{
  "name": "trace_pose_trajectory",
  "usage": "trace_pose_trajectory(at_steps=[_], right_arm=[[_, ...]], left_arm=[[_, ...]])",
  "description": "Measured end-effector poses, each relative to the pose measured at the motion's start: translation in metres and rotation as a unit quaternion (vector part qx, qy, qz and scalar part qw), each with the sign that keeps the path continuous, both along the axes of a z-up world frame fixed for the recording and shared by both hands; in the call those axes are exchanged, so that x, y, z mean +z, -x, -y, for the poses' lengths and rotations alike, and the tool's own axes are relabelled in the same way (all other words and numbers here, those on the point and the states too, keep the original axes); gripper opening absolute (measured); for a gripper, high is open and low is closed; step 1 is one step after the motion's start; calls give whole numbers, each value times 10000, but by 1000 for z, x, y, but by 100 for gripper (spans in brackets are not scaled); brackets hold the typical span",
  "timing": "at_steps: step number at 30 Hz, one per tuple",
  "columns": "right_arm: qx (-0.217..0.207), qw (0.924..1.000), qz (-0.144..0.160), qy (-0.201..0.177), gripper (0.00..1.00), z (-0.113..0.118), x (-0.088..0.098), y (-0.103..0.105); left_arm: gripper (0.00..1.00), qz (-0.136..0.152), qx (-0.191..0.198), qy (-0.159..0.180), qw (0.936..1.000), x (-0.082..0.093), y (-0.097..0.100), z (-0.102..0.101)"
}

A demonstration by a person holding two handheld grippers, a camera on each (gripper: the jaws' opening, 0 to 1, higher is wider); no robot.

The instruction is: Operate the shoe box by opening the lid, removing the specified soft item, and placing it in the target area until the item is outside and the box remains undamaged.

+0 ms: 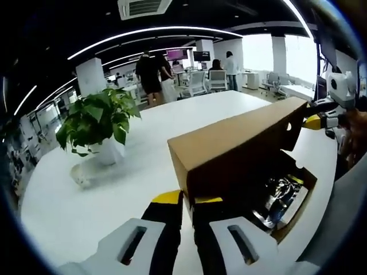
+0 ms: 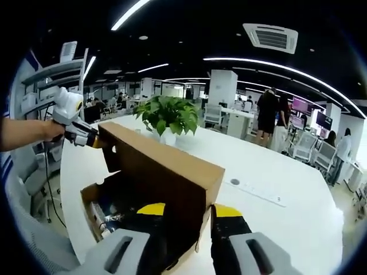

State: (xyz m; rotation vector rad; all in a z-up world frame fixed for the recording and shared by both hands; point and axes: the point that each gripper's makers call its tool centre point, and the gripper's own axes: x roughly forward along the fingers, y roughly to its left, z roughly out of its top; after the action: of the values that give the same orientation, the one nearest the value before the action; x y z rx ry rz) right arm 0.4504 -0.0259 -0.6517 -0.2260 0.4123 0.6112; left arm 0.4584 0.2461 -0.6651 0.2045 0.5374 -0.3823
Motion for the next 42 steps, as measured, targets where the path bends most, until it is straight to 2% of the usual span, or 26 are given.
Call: trace_pose_trajectory(at_steps=[14, 22, 27, 32, 42], right_arm=[[-50, 9995, -297, 93, 22, 7, -30, 1], [-134, 9982, -550, 208, 15, 14, -57, 1], [-244, 9968, -741, 156, 11, 18, -73, 0], [-317, 9959, -840, 80, 7, 18, -81, -4], [-431, 9948, -922, -41, 3, 18, -84, -14]], left_arm=[[2, -44, -7, -10, 10000, 2, -8, -1], [2, -48, -24, -16, 10000, 2, -13, -1], [2, -51, 0, 23, 10000, 2, -16, -1], [2, -49, -11, 29, 10000, 2, -20, 0], [2, -67, -17, 46, 10000, 1, -31, -2]])
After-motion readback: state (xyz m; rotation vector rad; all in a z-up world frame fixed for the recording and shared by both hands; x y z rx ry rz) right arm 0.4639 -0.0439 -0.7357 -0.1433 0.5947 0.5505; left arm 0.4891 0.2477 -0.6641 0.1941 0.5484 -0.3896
